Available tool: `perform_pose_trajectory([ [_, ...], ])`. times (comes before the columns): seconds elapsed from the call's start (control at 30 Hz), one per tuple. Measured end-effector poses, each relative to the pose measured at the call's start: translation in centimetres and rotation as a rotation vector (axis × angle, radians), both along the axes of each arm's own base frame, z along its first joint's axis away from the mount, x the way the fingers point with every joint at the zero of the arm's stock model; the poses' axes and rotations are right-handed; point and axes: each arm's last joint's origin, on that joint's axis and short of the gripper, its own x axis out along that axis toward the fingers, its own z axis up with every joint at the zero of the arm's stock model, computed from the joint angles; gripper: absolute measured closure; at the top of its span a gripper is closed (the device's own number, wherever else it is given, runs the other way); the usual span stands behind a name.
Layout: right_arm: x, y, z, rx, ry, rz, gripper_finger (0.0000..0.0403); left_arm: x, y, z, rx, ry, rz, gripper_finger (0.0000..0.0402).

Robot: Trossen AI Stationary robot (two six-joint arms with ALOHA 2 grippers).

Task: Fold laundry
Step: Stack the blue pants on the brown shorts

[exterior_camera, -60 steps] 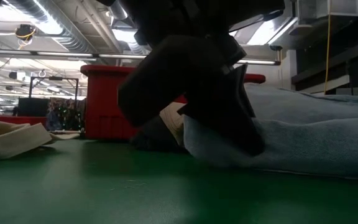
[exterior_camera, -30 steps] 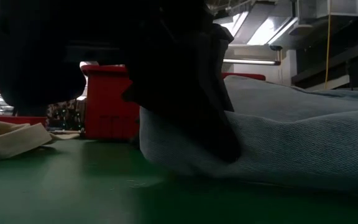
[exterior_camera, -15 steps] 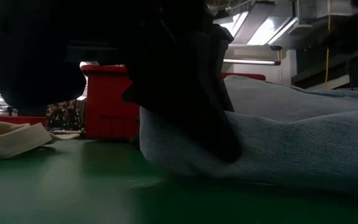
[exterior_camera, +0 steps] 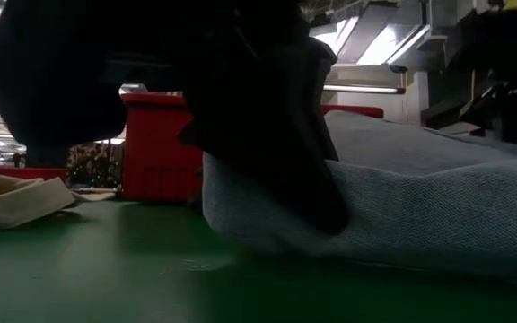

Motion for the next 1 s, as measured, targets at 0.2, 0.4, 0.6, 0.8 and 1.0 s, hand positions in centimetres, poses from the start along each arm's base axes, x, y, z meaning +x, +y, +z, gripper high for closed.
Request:
perform_pose_trajectory([
  [0.2, 0.0, -0.1, -1.5, -0.075, 0.109, -0.007, 0.0246, 0.1, 0.3, 0.0, -0.014, -0.001, 0.024, 0.0364],
  [0.4, 0.3, 0.1, -2.4, -0.092, 0.155, -0.004, 0.0246, 0.2, 0.3, 0.0, -0.01, -0.004, 0.027, 0.0364],
  [0.6, 0.3, 0.1, -2.4, -0.089, 0.158, -0.002, 0.0246, 0.2, 0.3, 0.0, -0.008, -0.008, 0.028, 0.0364],
  [0.8, 0.3, 0.1, -2.4, -0.092, 0.16, 0.02, 0.0246, 0.2, 0.3, 0.0, -0.007, -0.012, 0.03, 0.0364],
  [1.0, 0.3, -0.3, -2.4, -0.114, 0.163, -0.001, 0.0207, 0.2, 0.3, 0.0, -0.007, -0.012, 0.03, 0.0364],
])
